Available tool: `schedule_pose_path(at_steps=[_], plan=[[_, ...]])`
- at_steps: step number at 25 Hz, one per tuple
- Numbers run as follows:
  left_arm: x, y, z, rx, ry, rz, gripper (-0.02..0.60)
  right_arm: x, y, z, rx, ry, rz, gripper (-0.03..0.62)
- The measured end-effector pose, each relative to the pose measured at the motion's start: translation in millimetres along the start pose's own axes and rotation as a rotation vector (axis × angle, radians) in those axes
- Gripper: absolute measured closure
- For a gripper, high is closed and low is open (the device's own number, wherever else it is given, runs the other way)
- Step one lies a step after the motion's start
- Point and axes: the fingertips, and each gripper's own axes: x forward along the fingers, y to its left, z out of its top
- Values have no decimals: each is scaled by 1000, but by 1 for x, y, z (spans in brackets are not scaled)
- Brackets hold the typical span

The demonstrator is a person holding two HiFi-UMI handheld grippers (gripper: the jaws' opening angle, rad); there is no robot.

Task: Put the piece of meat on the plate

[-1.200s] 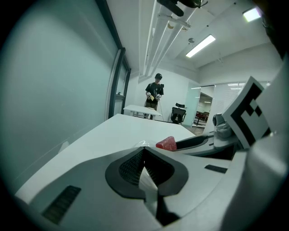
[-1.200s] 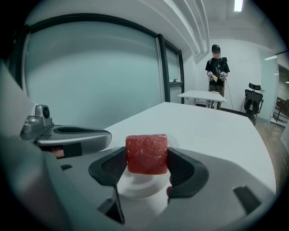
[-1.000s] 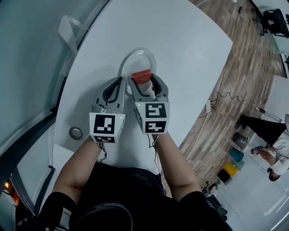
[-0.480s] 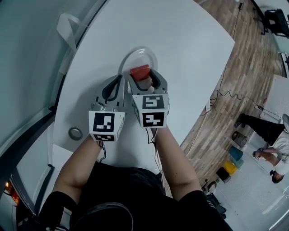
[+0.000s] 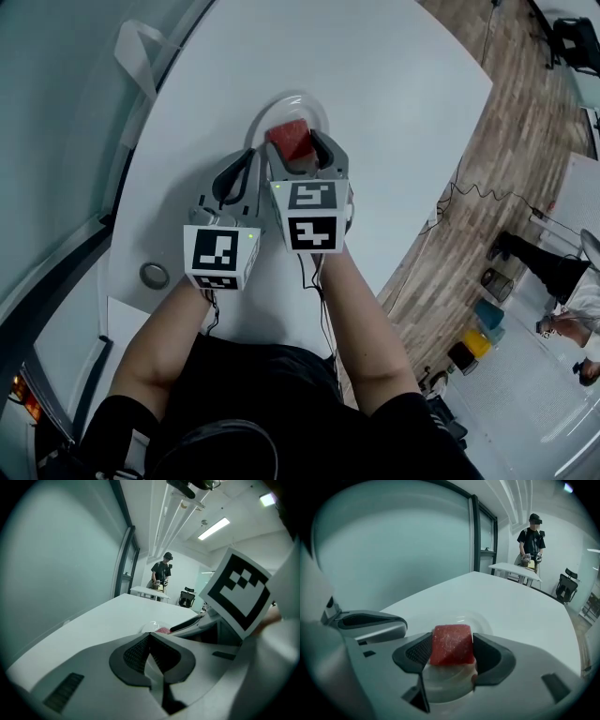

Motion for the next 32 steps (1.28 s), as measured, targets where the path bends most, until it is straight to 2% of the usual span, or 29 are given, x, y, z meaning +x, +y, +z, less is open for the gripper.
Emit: schedule_pose_path(at_steps=[12,21,22,26,32], plan=[[0,-3,3,16,-5,-3,578,-3,1,2,17,-29,19,319],[-11,-6,21,41,-30,-7,578,-38,6,23,47,-142,46,325],[-14,-8,25,46,-37,-9,578,-46,6,26,55,-171,44,363],[-28,-19,45,64,-80,-24,578,-80,3,36,84,-280,35,410],[-60,-52,65,104,-128,-47,579,-138,-2,37,107,-405,-12,522]])
